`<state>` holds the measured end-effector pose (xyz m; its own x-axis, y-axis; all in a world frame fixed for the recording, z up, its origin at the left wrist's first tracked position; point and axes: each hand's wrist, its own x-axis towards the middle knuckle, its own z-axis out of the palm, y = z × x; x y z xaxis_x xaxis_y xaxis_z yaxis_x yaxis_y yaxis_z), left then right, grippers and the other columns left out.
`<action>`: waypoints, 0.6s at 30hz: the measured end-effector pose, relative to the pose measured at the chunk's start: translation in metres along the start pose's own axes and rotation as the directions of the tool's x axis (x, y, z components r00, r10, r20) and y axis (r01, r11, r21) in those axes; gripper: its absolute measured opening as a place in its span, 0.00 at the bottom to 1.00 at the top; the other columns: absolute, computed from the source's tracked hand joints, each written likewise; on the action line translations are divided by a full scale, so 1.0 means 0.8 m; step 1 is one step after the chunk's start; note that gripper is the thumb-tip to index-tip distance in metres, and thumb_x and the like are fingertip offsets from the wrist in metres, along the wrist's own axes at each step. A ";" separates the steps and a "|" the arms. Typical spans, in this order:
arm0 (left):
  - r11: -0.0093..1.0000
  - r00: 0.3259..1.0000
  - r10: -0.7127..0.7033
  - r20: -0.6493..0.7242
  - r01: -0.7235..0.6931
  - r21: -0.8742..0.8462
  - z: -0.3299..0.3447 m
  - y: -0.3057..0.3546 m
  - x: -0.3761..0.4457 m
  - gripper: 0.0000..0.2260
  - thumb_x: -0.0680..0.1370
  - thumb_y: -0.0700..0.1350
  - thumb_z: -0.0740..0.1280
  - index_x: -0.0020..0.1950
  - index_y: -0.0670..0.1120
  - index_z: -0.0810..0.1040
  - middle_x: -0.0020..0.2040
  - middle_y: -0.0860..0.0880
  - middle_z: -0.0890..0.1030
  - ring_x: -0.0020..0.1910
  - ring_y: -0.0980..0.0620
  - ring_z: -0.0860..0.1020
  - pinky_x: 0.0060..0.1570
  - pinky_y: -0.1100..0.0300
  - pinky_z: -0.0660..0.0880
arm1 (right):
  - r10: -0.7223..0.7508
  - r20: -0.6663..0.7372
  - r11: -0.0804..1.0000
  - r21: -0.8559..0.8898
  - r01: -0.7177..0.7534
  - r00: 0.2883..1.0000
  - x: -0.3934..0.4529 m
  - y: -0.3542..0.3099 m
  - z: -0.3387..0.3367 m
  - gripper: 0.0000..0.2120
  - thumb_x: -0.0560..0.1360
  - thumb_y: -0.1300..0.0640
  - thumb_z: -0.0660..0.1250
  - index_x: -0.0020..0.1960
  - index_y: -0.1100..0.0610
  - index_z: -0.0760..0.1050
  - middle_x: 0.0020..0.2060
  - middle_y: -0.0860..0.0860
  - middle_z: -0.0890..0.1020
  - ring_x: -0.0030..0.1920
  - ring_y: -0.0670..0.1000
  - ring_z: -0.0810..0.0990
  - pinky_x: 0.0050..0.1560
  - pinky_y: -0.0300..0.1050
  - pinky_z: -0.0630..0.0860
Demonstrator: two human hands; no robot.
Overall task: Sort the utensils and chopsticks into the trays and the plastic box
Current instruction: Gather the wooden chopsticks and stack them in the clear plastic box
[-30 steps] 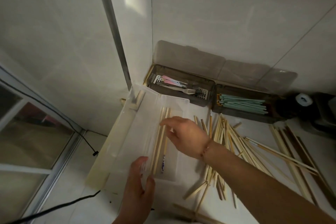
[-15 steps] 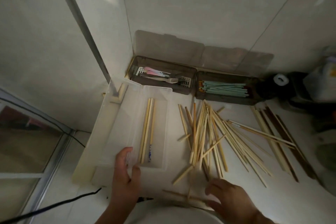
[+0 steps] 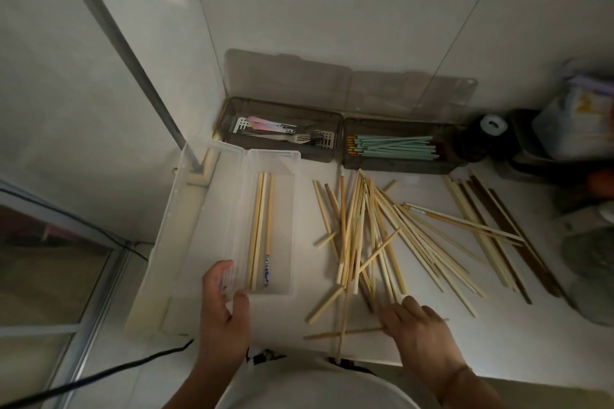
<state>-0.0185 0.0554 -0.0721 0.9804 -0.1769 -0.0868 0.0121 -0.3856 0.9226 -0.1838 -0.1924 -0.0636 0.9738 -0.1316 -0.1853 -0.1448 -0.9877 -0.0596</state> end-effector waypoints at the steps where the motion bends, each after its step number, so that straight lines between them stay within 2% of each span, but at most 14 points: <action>1: 1.000 1.000 -0.001 0.003 0.001 -0.006 0.000 0.000 0.000 0.21 0.78 0.35 0.61 0.65 0.56 0.65 0.60 0.54 0.71 0.61 0.52 0.71 0.64 0.47 0.70 | -0.012 -0.006 1.000 -0.009 0.012 1.000 -0.003 0.007 -0.004 0.17 0.53 0.59 0.81 0.37 0.50 0.78 0.30 0.45 0.76 0.33 0.50 0.76 0.26 0.43 0.71; 6: 1.000 1.000 -0.011 0.014 0.011 -0.029 0.000 -0.004 0.001 0.20 0.78 0.35 0.62 0.65 0.55 0.66 0.62 0.51 0.72 0.63 0.51 0.71 0.62 0.55 0.68 | -0.049 -0.030 0.999 0.022 0.049 0.998 -0.015 0.061 -0.033 0.17 0.60 0.65 0.77 0.38 0.47 0.74 0.32 0.42 0.74 0.36 0.48 0.74 0.29 0.42 0.71; 8: 1.000 1.000 0.014 0.009 -0.013 -0.027 0.000 -0.007 0.001 0.18 0.78 0.39 0.61 0.65 0.52 0.66 0.62 0.49 0.72 0.62 0.50 0.72 0.62 0.54 0.68 | -0.017 -0.031 0.998 0.053 0.018 0.999 -0.012 0.082 -0.052 0.19 0.62 0.65 0.77 0.39 0.46 0.73 0.32 0.41 0.73 0.35 0.45 0.74 0.27 0.38 0.70; 10: 1.000 1.000 0.016 0.008 -0.016 -0.019 -0.001 -0.009 0.002 0.18 0.78 0.37 0.62 0.65 0.52 0.67 0.61 0.49 0.73 0.62 0.49 0.73 0.62 0.52 0.69 | 0.009 0.013 0.997 0.075 -0.010 1.000 -0.003 0.097 -0.071 0.20 0.62 0.67 0.77 0.38 0.44 0.72 0.32 0.40 0.73 0.33 0.41 0.73 0.25 0.34 0.71; 11: 1.000 1.000 0.010 0.008 -0.010 -0.020 -0.001 -0.009 0.002 0.20 0.78 0.35 0.62 0.65 0.53 0.67 0.61 0.49 0.74 0.62 0.49 0.73 0.62 0.52 0.69 | 0.013 0.050 0.997 0.075 -0.017 0.999 0.002 0.105 -0.079 0.20 0.64 0.66 0.76 0.39 0.44 0.73 0.33 0.39 0.74 0.34 0.39 0.73 0.27 0.33 0.73; 13: 1.000 1.000 0.005 0.006 -0.005 -0.023 -0.002 -0.009 0.003 0.21 0.77 0.33 0.62 0.64 0.54 0.67 0.60 0.50 0.75 0.61 0.49 0.74 0.60 0.54 0.70 | -0.019 0.117 1.000 0.007 0.018 0.993 0.015 0.123 -0.095 0.15 0.73 0.63 0.69 0.42 0.42 0.74 0.38 0.37 0.76 0.41 0.38 0.75 0.39 0.33 0.75; 14: 1.000 1.000 0.007 0.005 -0.007 -0.026 -0.002 -0.007 0.003 0.22 0.77 0.33 0.63 0.64 0.55 0.68 0.60 0.50 0.75 0.60 0.49 0.74 0.59 0.54 0.71 | -0.020 0.156 0.999 0.033 0.015 0.988 0.023 0.126 -0.107 0.14 0.76 0.62 0.66 0.43 0.41 0.74 0.40 0.37 0.76 0.44 0.37 0.75 0.44 0.31 0.74; 16: 0.999 1.000 0.010 0.014 -0.010 -0.032 -0.005 -0.006 0.003 0.22 0.77 0.33 0.63 0.63 0.57 0.68 0.60 0.50 0.75 0.60 0.48 0.75 0.59 0.52 0.72 | 0.018 0.163 0.979 0.196 -0.050 0.987 0.050 0.121 -0.132 0.18 0.76 0.64 0.66 0.40 0.40 0.74 0.39 0.37 0.78 0.44 0.36 0.77 0.46 0.28 0.71; 18: 0.999 0.999 0.017 0.033 -0.016 -0.033 -0.007 -0.006 0.003 0.22 0.77 0.34 0.63 0.63 0.58 0.68 0.60 0.50 0.75 0.60 0.48 0.75 0.58 0.51 0.73 | 0.072 0.102 0.894 0.434 -0.110 0.992 0.079 0.098 -0.156 0.19 0.76 0.66 0.64 0.39 0.41 0.76 0.38 0.38 0.79 0.44 0.39 0.78 0.44 0.31 0.71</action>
<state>-0.0153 0.0623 -0.0746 0.9734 -0.2136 -0.0832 0.0026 -0.3527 0.9357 -0.1115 -0.2889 0.0423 0.9379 -0.1934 -0.2882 -0.3125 -0.8317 -0.4589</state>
